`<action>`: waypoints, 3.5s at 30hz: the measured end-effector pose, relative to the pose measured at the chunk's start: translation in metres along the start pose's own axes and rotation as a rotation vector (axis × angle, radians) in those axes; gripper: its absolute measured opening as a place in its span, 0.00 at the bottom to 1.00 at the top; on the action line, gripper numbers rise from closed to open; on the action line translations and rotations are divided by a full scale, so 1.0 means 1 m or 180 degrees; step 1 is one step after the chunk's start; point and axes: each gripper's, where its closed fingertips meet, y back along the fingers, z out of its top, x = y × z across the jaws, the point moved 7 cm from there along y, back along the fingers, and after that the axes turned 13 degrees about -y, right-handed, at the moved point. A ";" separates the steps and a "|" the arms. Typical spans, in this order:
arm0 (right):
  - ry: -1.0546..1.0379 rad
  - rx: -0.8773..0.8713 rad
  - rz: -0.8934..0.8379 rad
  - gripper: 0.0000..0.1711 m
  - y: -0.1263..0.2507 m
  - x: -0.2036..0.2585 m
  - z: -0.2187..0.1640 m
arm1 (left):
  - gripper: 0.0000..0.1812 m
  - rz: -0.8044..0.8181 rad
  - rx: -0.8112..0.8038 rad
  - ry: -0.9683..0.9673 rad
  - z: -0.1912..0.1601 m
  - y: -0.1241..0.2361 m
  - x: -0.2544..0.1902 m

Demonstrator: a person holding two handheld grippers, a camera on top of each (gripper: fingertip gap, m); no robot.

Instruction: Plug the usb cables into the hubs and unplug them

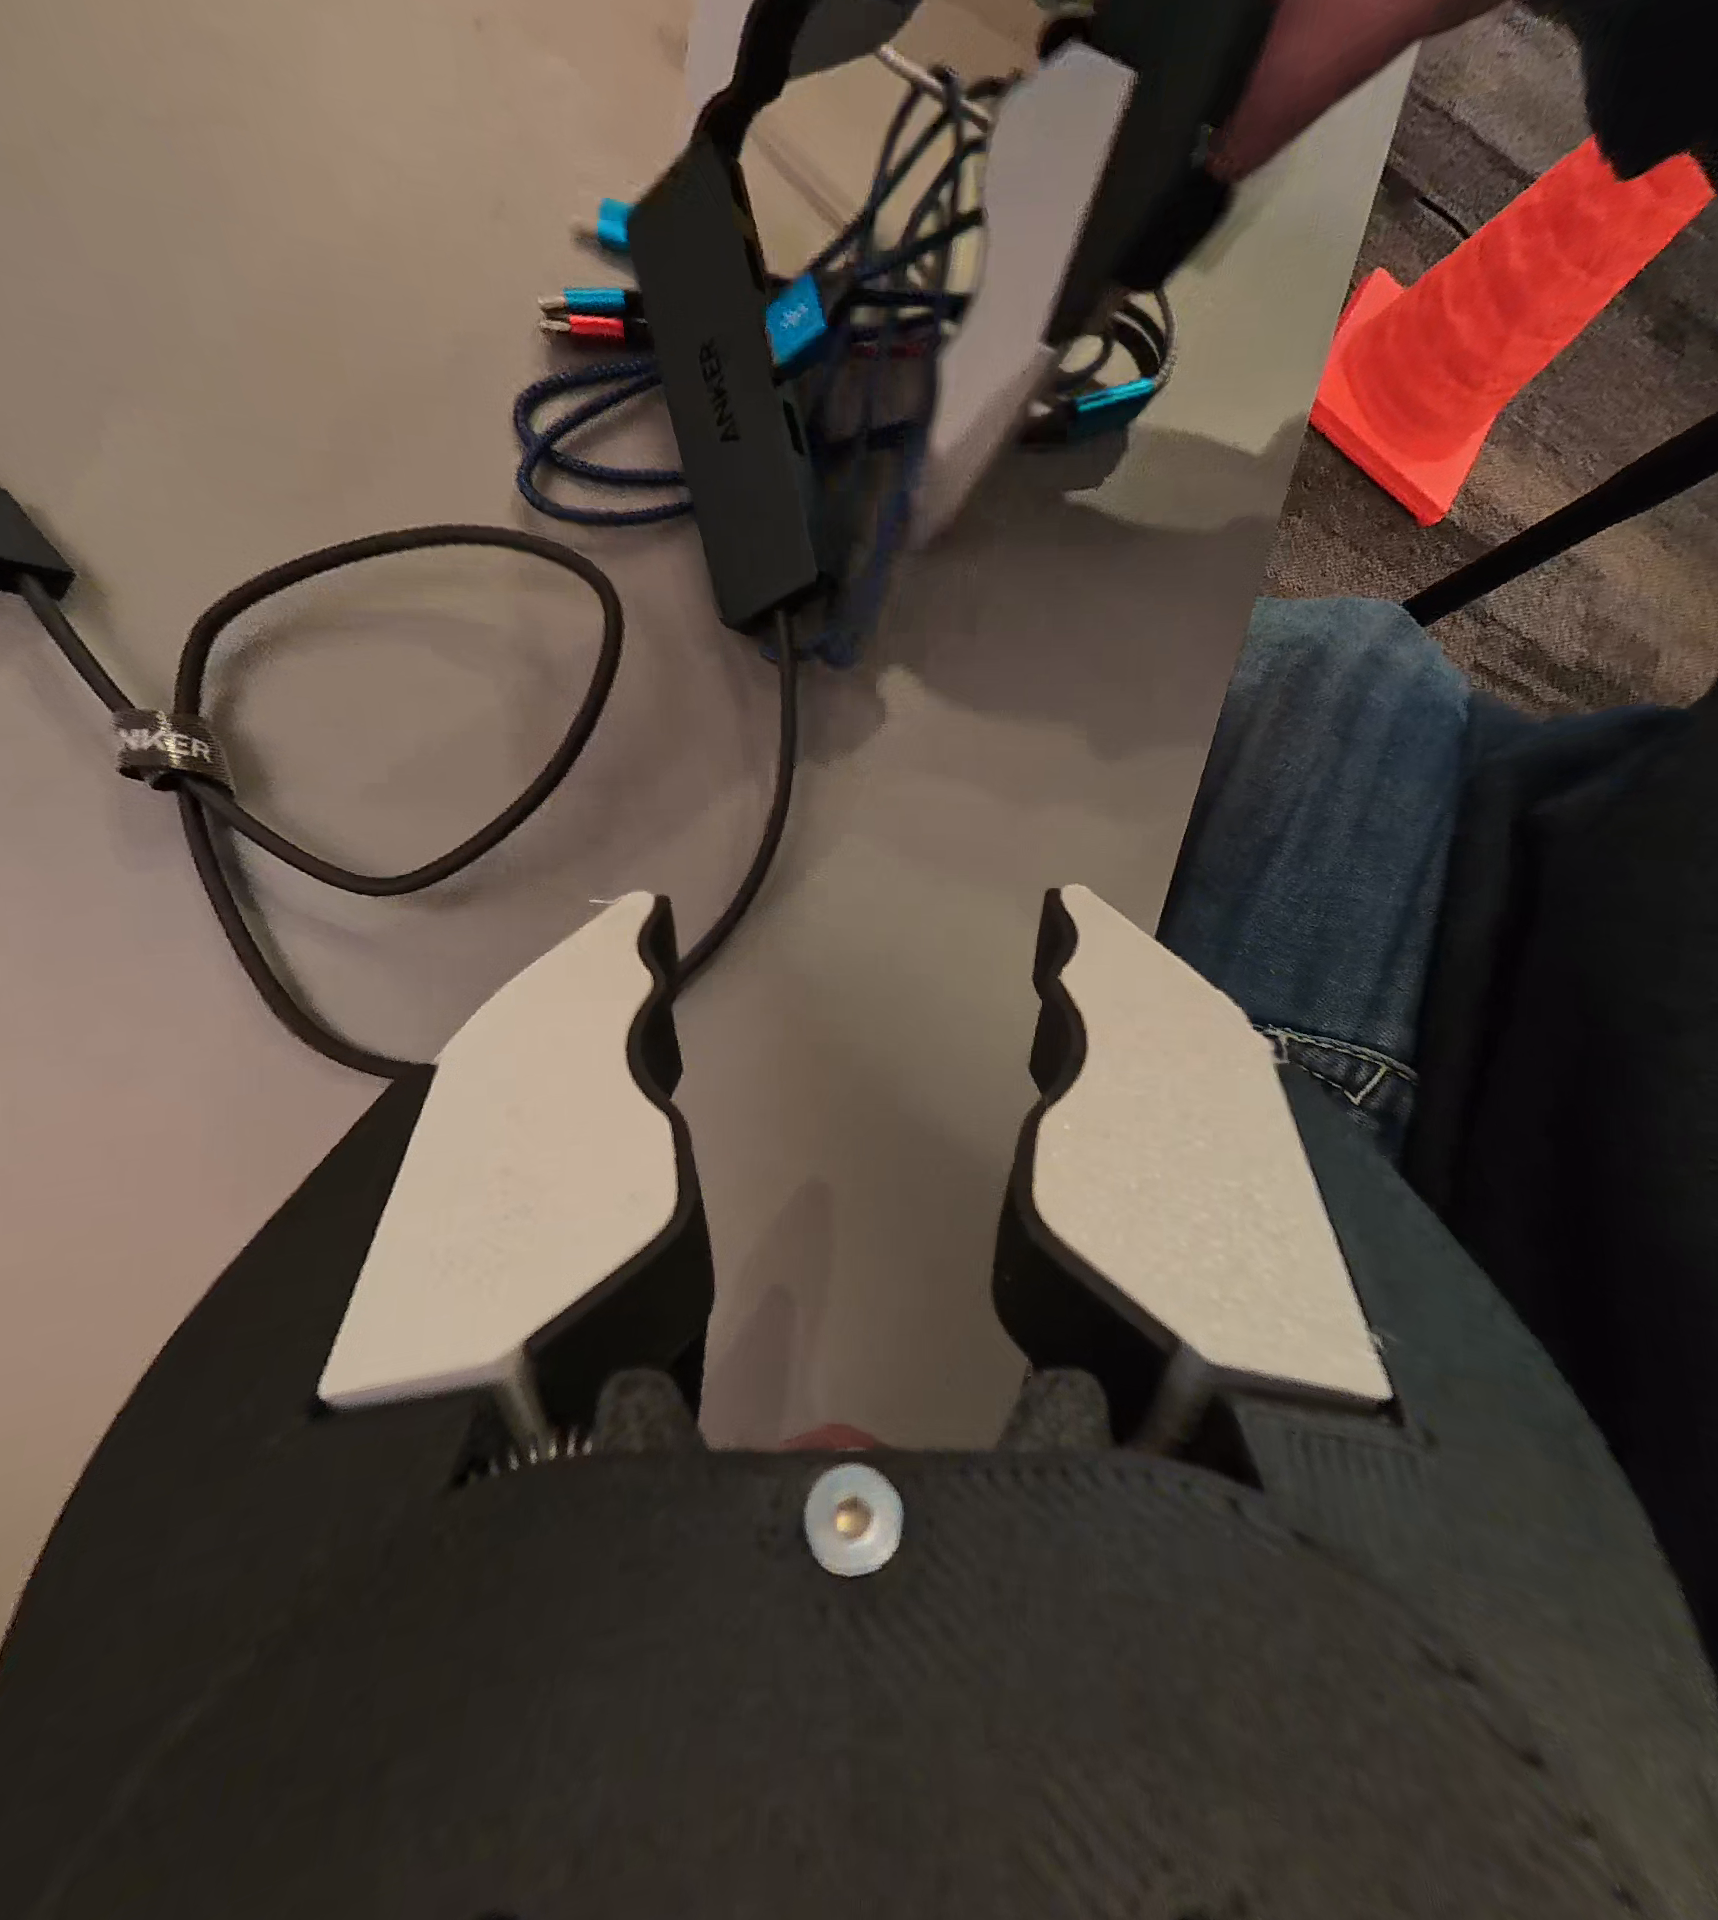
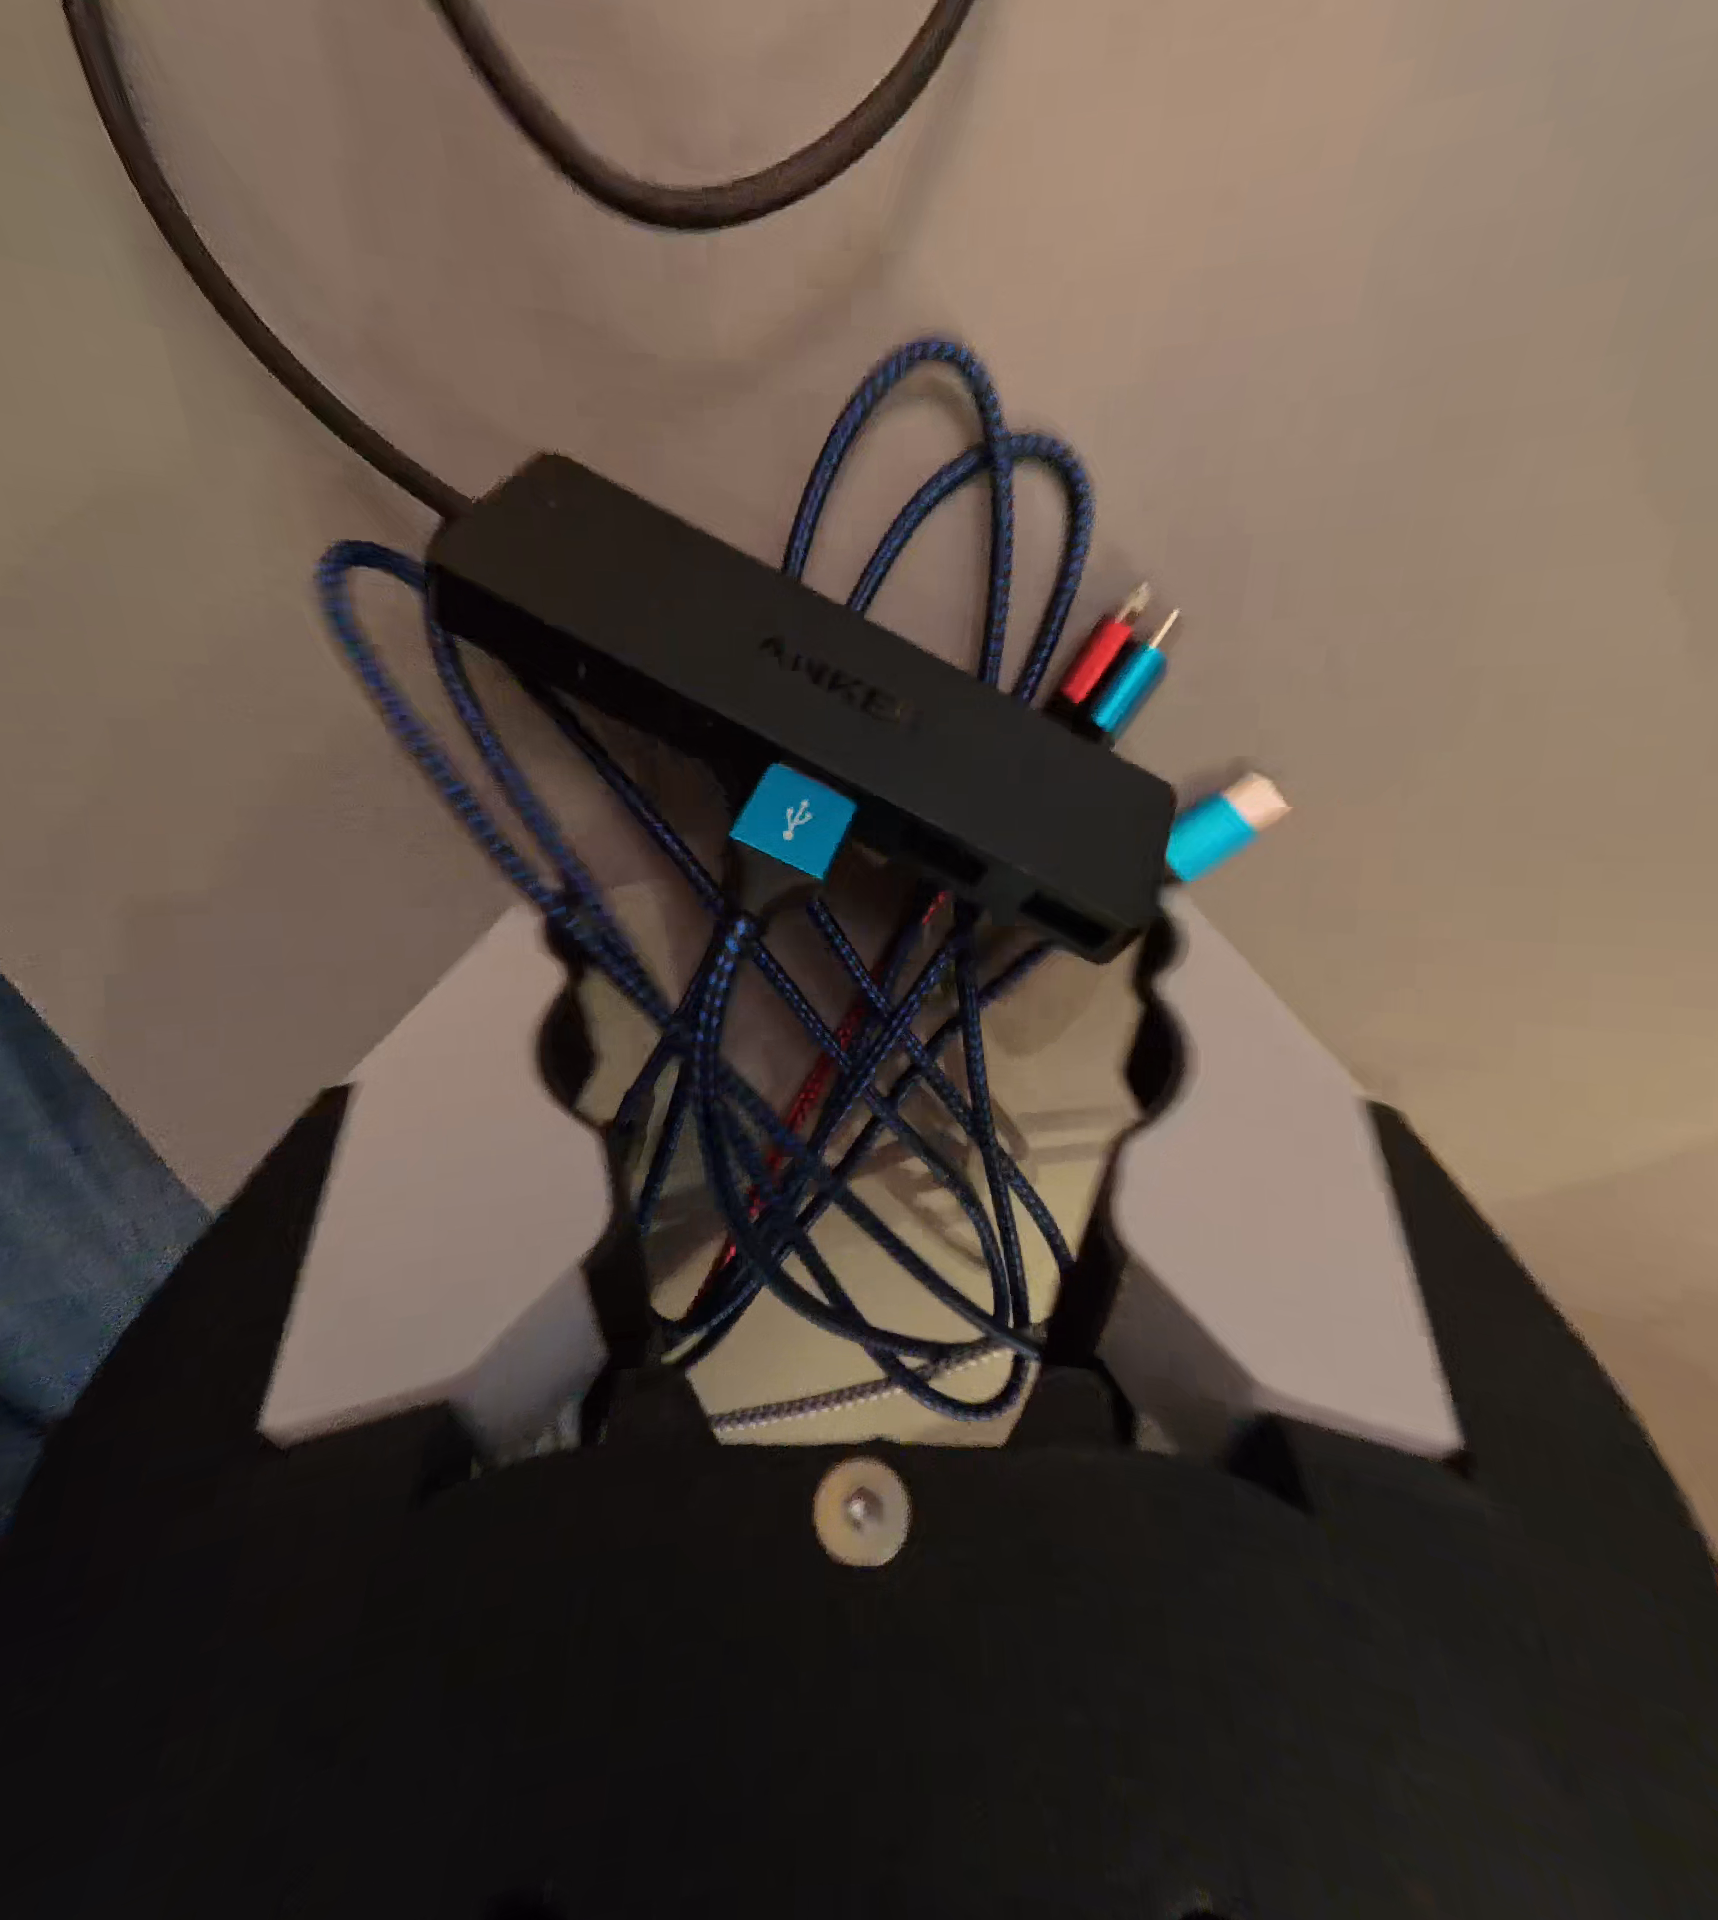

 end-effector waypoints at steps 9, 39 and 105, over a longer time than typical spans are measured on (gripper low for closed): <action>-0.0031 -0.0394 0.0192 0.09 0.000 -0.002 0.015 | 0.35 0.0028 -0.0092 0.0084 -0.008 0.009 -0.002; -0.0764 -0.1806 -0.0716 0.04 0.305 -0.147 -0.043 | 0.37 0.0387 -0.0571 0.0042 -0.013 0.010 0.008; -0.1281 0.0783 -0.0565 0.19 0.087 -0.315 -0.128 | 0.38 0.0105 -0.0391 0.0040 -0.011 -0.028 0.005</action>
